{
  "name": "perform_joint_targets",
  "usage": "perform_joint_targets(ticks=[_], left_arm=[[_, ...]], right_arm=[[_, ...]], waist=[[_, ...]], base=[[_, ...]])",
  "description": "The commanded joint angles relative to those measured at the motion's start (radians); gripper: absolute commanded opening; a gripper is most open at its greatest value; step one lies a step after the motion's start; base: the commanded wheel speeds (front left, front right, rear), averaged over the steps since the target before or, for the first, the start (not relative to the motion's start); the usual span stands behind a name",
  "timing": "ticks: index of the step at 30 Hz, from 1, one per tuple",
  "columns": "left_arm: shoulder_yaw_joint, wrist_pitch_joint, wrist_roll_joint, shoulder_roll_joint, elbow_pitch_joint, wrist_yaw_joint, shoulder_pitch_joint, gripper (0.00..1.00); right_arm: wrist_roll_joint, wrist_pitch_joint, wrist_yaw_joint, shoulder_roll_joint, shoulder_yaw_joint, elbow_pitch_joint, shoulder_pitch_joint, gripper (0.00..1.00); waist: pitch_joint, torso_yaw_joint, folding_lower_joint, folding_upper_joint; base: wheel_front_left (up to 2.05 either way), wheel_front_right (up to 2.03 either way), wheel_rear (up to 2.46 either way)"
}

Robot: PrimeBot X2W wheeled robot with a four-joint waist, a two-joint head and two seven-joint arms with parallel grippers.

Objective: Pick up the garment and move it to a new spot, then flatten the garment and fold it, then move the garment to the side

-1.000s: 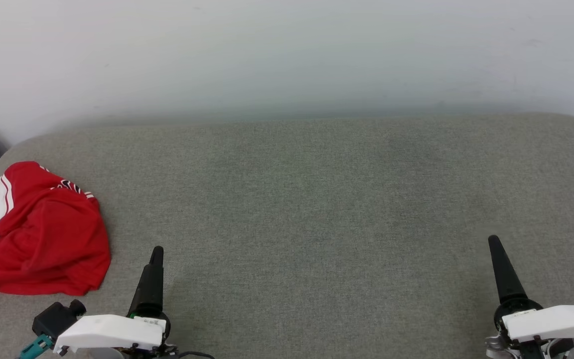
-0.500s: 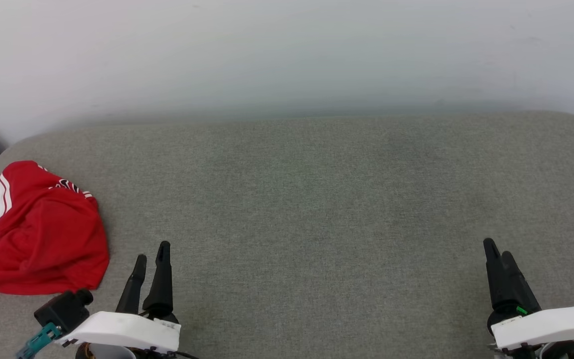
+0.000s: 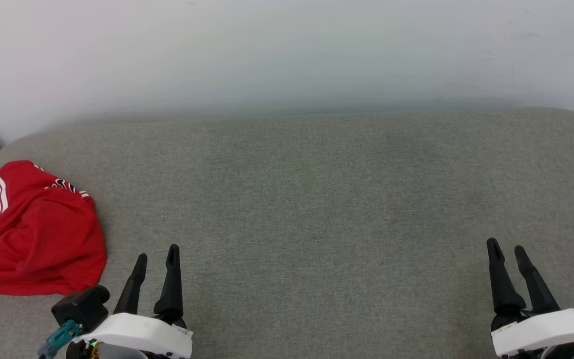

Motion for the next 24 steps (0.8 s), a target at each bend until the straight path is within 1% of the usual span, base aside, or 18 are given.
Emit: perform_joint_targets(ticks=[1,3,9,24], left_arm=[[0.001,-0.010,0.020,0.004,-0.017,0.006,0.000,1.00],[0.018,-0.015,0.013,-0.009,-0.020,0.003,0.004,1.00],[0.041,-0.032,0.082,-0.023,-0.029,-0.022,0.009,1.00],[0.068,-0.065,0.220,-0.041,-0.038,-0.057,0.009,1.00]], right_arm=[[-0.026,-0.012,0.000,-0.005,-0.005,-0.008,0.003,1.00],[-0.054,-0.017,0.000,-0.007,-0.004,-0.004,0.008,1.00],[-0.122,-0.033,0.000,-0.001,-0.001,-0.009,0.020,1.00],[-0.248,-0.067,0.000,-0.003,-0.013,-0.029,0.036,1.00]], waist=[[0.001,-0.001,0.0000,0.0000],[0.002,-0.002,0.0000,0.0000],[0.004,-0.006,0.0000,0.0000],[0.018,-0.010,0.0000,0.0000]], base=[[0.00,0.00,0.00],[0.00,0.00,0.00],[0.00,0.00,0.00],[0.00,0.00,0.00]])
